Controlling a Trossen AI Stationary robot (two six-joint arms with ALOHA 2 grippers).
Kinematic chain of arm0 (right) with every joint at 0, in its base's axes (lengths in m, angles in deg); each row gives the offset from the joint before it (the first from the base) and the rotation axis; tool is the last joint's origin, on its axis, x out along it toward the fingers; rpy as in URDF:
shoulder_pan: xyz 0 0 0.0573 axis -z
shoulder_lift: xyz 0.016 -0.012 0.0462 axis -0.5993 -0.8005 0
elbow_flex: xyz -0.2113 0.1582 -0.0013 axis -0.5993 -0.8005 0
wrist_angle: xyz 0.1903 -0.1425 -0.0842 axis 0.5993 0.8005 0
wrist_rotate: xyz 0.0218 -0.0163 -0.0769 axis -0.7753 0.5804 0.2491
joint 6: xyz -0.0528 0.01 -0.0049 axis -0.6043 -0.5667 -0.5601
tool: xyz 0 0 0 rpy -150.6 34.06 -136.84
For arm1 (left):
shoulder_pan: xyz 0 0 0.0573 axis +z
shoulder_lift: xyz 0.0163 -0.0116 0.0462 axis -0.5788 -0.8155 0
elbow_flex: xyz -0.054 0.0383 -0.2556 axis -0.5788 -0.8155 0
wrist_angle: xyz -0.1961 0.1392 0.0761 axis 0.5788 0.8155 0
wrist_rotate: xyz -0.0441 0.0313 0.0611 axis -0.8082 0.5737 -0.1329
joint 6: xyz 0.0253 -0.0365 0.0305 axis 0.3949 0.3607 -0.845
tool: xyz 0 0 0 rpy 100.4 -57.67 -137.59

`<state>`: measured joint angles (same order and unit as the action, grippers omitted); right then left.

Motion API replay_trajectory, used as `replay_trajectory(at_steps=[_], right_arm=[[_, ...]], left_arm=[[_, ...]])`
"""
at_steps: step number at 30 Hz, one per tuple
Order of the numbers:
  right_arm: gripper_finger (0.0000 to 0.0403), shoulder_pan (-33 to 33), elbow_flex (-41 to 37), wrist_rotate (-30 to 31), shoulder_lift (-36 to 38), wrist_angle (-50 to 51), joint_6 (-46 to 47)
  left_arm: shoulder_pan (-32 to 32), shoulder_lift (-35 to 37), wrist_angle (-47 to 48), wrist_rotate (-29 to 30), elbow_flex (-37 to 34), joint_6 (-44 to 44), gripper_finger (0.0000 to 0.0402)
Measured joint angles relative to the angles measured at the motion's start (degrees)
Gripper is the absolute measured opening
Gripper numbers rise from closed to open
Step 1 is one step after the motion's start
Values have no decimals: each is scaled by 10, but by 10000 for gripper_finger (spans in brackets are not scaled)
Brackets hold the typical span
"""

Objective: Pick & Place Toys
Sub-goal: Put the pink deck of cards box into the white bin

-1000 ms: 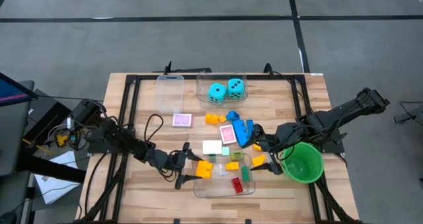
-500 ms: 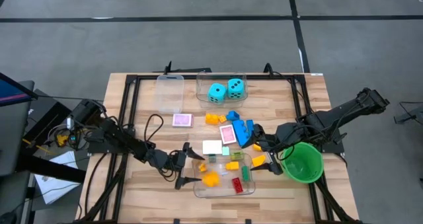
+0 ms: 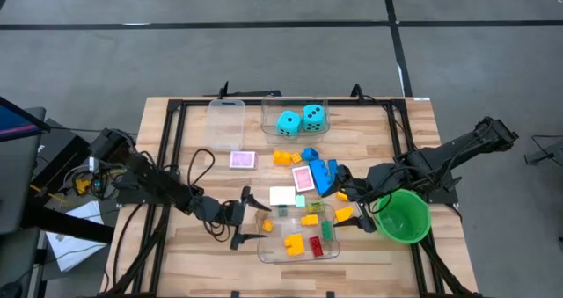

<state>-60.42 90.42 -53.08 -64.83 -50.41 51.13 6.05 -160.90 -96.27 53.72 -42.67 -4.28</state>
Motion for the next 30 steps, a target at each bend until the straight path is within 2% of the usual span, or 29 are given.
replay_trajectory(at_steps=[3,6,10,12,15,19,23,26,30], right_arm=[[397,0,0,0,0,0,0],[397,0,0,0,0,0,0],[397,0,0,0,0,0,0],[397,0,0,0,0,0,0],[397,0,0,0,0,0,0],[397,0,0,0,0,0,0],[397,1,0,3,0,0,0],[397,1,0,4,0,-1,0],[397,1,0,4,0,-1,0]], left_arm=[[0,51,69,52,0,-8,338],[0,100,157,148,0,25,321],[2,136,285,303,-2,132,292],[5,138,336,359,-15,213,273],[19,129,374,372,-50,339,233],[44,101,374,364,-98,481,146],[68,75,321,379,-113,502,30],[93,59,288,376,-113,479,13],[146,31,285,327,-114,491,2]])
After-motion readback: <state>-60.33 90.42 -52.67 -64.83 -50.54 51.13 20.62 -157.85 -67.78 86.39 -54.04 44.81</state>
